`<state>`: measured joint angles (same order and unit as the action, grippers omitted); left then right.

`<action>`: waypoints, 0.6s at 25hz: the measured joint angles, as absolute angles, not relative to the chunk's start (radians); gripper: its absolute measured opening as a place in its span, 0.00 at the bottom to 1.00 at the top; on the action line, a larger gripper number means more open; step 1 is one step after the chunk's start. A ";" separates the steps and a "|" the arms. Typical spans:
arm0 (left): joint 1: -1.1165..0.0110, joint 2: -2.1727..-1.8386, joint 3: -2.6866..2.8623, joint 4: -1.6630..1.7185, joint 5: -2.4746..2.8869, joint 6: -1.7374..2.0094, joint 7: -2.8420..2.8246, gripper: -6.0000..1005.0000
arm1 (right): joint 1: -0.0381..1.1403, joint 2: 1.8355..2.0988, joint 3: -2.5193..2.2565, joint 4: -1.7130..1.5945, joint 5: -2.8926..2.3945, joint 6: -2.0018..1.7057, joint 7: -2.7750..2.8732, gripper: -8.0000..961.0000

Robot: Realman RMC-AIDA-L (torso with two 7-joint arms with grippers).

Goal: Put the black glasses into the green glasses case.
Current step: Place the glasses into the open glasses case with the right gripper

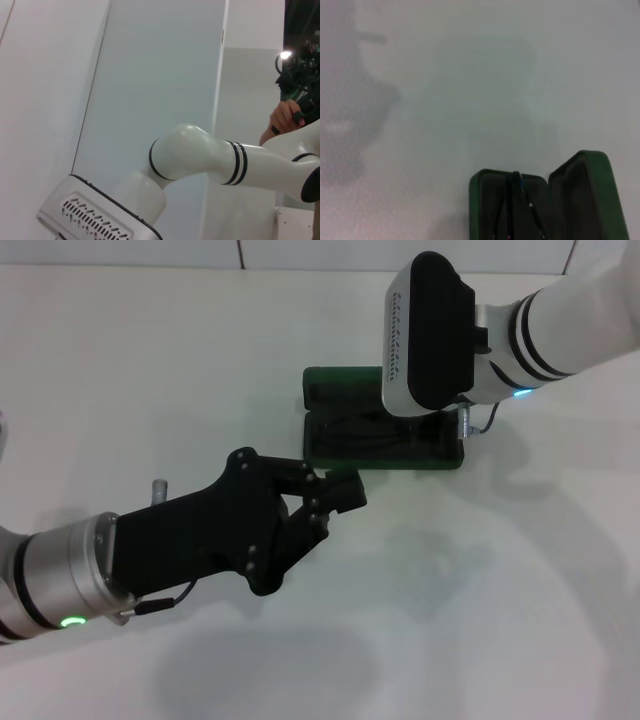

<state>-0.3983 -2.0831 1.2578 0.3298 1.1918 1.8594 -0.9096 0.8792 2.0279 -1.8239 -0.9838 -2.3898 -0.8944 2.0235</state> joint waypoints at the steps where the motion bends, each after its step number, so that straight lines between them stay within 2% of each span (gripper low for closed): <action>1: -0.399 -2.083 1.258 0.330 1.192 1.859 -0.910 0.07 | 0.879 2.028 -1.824 -0.984 -2.390 -0.896 2.024 0.09; 15: -0.395 -2.085 1.258 0.330 1.192 1.851 -0.910 0.07 | 0.879 2.028 -1.822 -0.995 -2.393 -0.906 2.074 0.09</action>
<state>-0.3952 -2.0847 1.2579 0.3298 1.1921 1.8513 -0.9103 0.8792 2.0278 -1.8224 -0.9950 -2.3925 -0.9061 2.0742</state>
